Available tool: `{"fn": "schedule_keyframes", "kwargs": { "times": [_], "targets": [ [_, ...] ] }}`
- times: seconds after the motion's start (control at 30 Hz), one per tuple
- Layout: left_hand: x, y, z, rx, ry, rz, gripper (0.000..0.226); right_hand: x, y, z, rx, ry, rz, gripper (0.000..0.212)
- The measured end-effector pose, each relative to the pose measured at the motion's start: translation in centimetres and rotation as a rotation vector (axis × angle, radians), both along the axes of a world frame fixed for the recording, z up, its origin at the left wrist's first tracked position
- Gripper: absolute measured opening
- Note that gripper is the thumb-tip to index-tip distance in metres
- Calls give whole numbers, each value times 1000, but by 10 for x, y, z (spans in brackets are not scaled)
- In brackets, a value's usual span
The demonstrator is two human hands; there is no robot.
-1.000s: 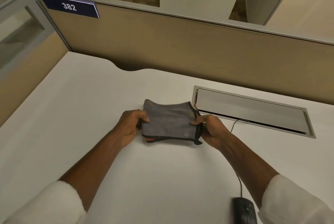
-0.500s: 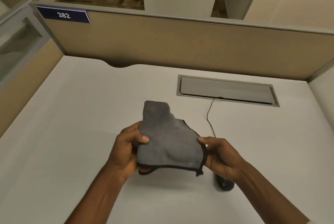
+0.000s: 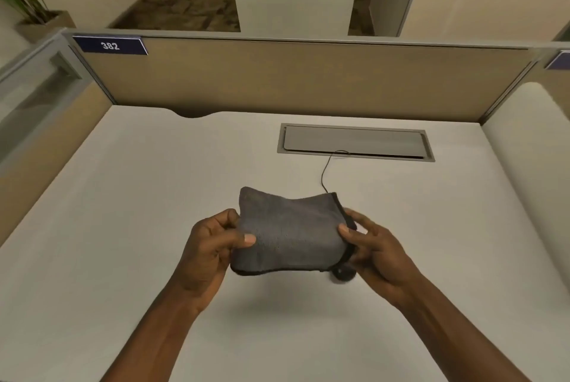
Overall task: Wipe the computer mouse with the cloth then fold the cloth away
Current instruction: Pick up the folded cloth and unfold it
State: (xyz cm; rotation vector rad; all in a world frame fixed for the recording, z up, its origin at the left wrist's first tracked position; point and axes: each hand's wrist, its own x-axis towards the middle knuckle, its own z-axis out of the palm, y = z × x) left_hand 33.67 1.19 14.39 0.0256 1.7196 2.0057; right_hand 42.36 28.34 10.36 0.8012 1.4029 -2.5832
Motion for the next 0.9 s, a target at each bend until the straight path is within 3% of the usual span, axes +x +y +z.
{"fn": "schedule_keyframes", "kwargs": {
  "times": [0.1,0.27,0.4,0.5,0.73,0.9],
  "targets": [
    [25,18,2,-95,65,43,41,24,24,9,129,69,7,67],
    [64,48,2,-227,163,144,16,58,61,16,392,174,85,37],
    [92,59,-2,-286,223,146,19,78,86,15,526,180,159,54],
    [108,62,-5,-309,339,36,25,88,96,12,663,138,282,66],
    [126,69,-14,-303,316,-9,25,95,106,-3,888,122,356,32],
    [113,73,-24,-354,301,98,14,89,109,-8,933,23,375,36]
  ]
}}
